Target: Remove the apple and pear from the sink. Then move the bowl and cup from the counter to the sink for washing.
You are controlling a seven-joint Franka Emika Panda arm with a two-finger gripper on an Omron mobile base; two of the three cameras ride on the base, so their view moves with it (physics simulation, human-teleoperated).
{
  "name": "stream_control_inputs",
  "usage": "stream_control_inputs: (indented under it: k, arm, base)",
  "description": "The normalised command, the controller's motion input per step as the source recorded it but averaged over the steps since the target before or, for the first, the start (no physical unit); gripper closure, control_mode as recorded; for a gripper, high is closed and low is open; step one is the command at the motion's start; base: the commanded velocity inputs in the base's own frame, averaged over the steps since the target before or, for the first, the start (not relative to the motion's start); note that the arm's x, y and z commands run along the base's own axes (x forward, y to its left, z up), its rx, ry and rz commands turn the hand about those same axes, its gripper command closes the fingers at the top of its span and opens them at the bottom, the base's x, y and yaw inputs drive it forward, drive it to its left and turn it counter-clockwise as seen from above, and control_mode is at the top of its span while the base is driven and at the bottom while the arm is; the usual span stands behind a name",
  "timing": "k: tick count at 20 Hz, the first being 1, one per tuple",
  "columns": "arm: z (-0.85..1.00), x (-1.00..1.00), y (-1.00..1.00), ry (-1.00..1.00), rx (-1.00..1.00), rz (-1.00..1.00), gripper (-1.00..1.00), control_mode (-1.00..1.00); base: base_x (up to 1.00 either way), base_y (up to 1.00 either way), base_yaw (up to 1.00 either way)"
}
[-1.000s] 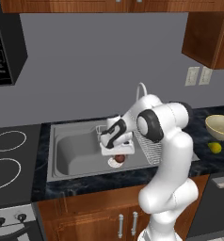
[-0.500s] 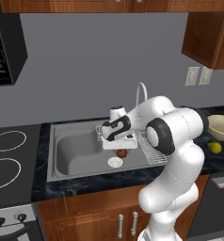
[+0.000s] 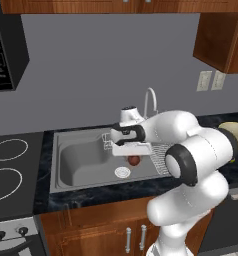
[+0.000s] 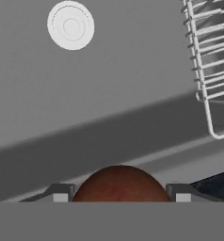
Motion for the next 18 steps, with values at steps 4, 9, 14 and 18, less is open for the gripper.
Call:
stream_control_inputs:
  k: [4, 9, 14, 18]
  arm:
    - [0.33, -0.47, -0.08, 0.00, 0.00, 0.00, 1.00, -1.00]
    - [0.34, -0.43, -0.09, 0.00, 0.00, -0.01, 1.00, -1.00]
    - [0.37, -0.34, -0.11, 0.00, 0.00, -0.01, 1.00, -1.00]
    - [0.37, -0.32, -0.15, 0.00, 0.00, 0.00, 1.00, -1.00]
  base:
    - [0.00, 0.00, 0.00]
    - [0.00, 0.00, 0.00]
    - [0.00, 0.00, 0.00]
    - [0.00, 0.00, 0.00]
